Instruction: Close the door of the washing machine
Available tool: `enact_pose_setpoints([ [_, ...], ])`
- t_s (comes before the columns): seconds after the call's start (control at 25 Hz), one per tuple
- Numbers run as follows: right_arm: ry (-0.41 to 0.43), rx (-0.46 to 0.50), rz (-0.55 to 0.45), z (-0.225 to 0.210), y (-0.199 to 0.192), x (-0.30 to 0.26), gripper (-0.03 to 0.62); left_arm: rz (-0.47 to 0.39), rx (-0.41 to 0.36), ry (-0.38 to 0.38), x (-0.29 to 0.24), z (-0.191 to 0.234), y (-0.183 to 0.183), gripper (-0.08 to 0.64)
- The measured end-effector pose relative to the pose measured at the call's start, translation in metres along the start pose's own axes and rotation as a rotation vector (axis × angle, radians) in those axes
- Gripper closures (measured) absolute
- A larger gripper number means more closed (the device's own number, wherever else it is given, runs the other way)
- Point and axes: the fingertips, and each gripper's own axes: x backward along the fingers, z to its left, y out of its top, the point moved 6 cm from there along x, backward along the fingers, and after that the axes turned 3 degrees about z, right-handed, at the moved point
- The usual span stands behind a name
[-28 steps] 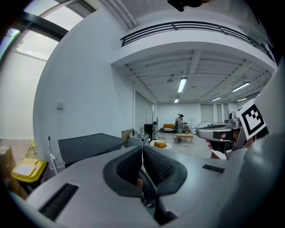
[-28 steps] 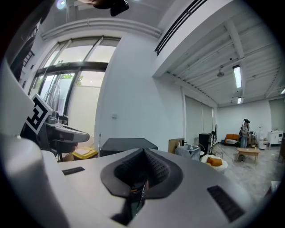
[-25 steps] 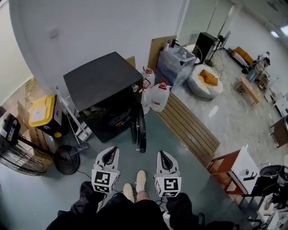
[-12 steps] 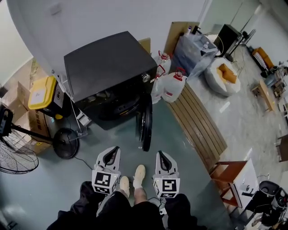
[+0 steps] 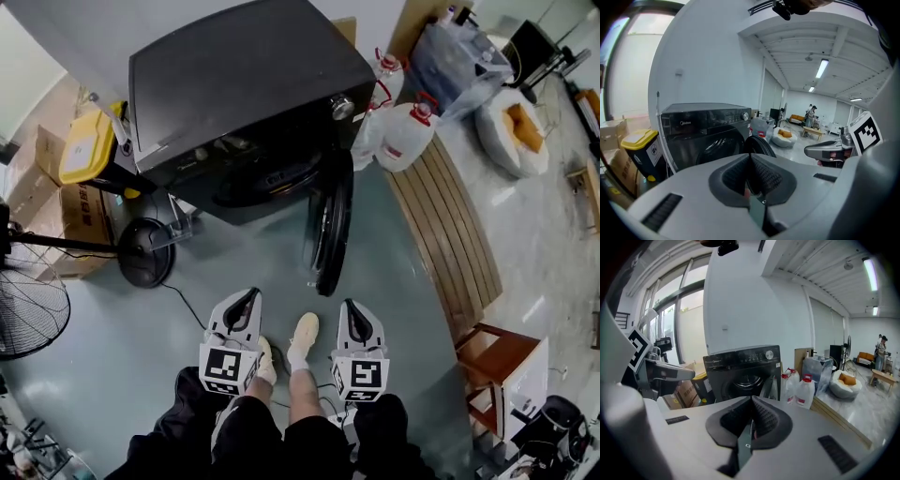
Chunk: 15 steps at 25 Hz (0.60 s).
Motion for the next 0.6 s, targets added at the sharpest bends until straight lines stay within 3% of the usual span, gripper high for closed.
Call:
enact_pose_setpoints([
  [0.6,-0.002,-0.003,0.163,-0.025,-0.123,-0.110,0.574,0.097,0.065,0.003,-0.096,0.027,-0.114,0.531],
])
